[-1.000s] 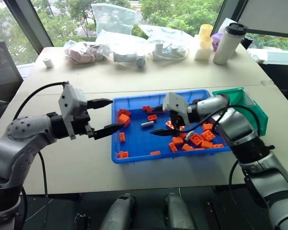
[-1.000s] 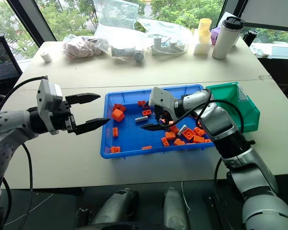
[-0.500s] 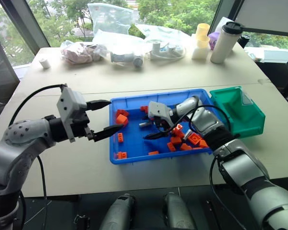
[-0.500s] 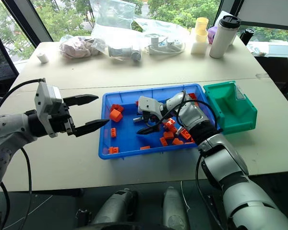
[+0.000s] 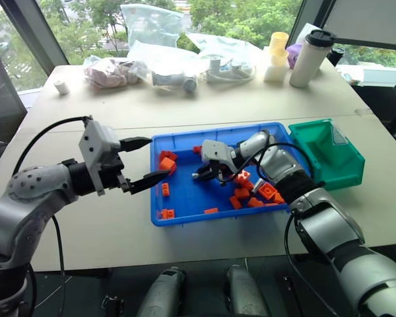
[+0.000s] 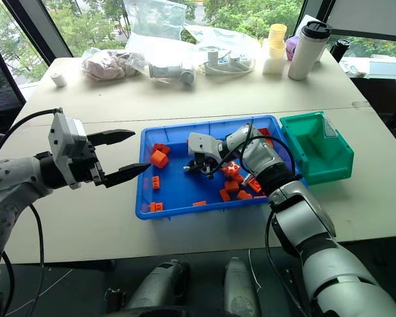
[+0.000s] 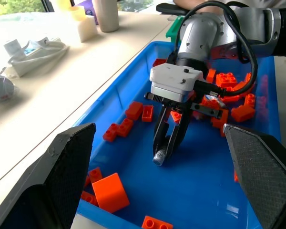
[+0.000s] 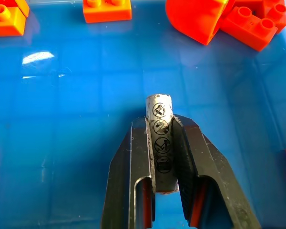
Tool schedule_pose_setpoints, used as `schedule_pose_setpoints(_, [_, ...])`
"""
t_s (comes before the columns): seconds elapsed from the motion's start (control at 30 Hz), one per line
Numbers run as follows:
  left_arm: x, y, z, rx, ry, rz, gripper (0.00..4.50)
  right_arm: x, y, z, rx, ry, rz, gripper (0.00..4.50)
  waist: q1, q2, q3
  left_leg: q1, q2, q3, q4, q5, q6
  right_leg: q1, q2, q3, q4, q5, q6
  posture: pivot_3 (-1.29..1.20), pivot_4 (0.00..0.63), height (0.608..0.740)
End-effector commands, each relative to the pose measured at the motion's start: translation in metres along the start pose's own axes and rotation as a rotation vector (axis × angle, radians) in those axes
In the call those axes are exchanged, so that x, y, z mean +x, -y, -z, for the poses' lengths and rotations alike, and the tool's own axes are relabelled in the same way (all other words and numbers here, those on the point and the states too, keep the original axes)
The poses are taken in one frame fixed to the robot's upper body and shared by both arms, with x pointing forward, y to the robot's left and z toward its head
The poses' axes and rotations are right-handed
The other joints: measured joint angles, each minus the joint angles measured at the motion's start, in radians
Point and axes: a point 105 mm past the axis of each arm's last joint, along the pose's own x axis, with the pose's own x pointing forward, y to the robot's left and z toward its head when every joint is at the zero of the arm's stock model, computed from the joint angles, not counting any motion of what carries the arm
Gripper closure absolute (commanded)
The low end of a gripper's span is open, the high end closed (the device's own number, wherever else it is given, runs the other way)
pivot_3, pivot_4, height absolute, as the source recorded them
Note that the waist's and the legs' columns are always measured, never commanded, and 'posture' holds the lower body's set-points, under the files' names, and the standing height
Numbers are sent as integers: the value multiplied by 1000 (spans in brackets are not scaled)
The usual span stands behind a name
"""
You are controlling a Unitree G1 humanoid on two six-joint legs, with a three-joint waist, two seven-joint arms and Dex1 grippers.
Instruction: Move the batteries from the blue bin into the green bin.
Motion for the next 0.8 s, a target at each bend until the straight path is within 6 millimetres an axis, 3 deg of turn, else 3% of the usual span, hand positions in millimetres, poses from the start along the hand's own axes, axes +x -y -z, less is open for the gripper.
schedule_pose_setpoints(0.03, [6, 2, -8, 39, 41, 21, 0, -80, 38, -35, -29, 113, 320, 4439, 10, 1, 1, -1, -1, 0, 0, 0, 0, -1, -1, 0, 0, 0, 0, 0, 150, 740])
schedule_pose_setpoints(0.17, [16, 9, -6, 33, 56, 78, 0, -146, 38, -13, 35, 40, 526, 4439, 18, 0, 0, 0, -1, 0, 0, 0, 0, 0, -1, -1, -1, 0, 0, 0, 150, 740])
schedule_pose_setpoints(0.2, [17, 10, -6, 34, 57, 88, 0, -155, 37, -10, 48, 25, 556, 4439, 20, 0, 0, 0, 0, 0, 0, 0, 0, 1, -1, -1, -1, 0, 0, 0, 150, 740])
schedule_pose_setpoints(0.33, [29, 14, -7, 28, 81, 148, 0, -224, 31, 24, 156, -130, 806, 4439, 23, 0, 0, 0, 0, 1, 0, 0, 1, 1, -1, 0, 0, 0, 0, 0, 150, 740])
schedule_pose_setpoints(0.37, [31, 14, -7, 30, 84, 157, 0, -233, 29, 29, 178, -154, 840, 4439, 23, 0, 0, 0, 0, 2, 0, 0, 1, 1, -2, 0, 0, 0, 0, 0, 150, 740])
schedule_pose_setpoints(0.53, [41, 14, -5, 36, 95, 196, 0, -249, 19, 54, 255, -248, 908, 4439, 12, 1, 0, 1, 1, 2, 0, 0, 1, 1, -1, 1, 0, 0, 0, 0, 150, 740])
schedule_pose_setpoints(0.77, [45, 12, -7, 48, 104, 212, 0, -248, 12, 69, 295, -309, 902, 4439, 9, 1, 0, 1, 0, 2, 0, 0, 1, 1, -1, 0, 0, 0, 0, 0, 150, 740])
schedule_pose_setpoints(0.8, [46, 12, -7, 49, 104, 213, 0, -246, 10, 70, 295, -317, 887, 3939, 8, 1, 0, 1, 0, 2, 0, 0, 1, 1, -1, 0, 0, 0, 0, 0, 150, 740])
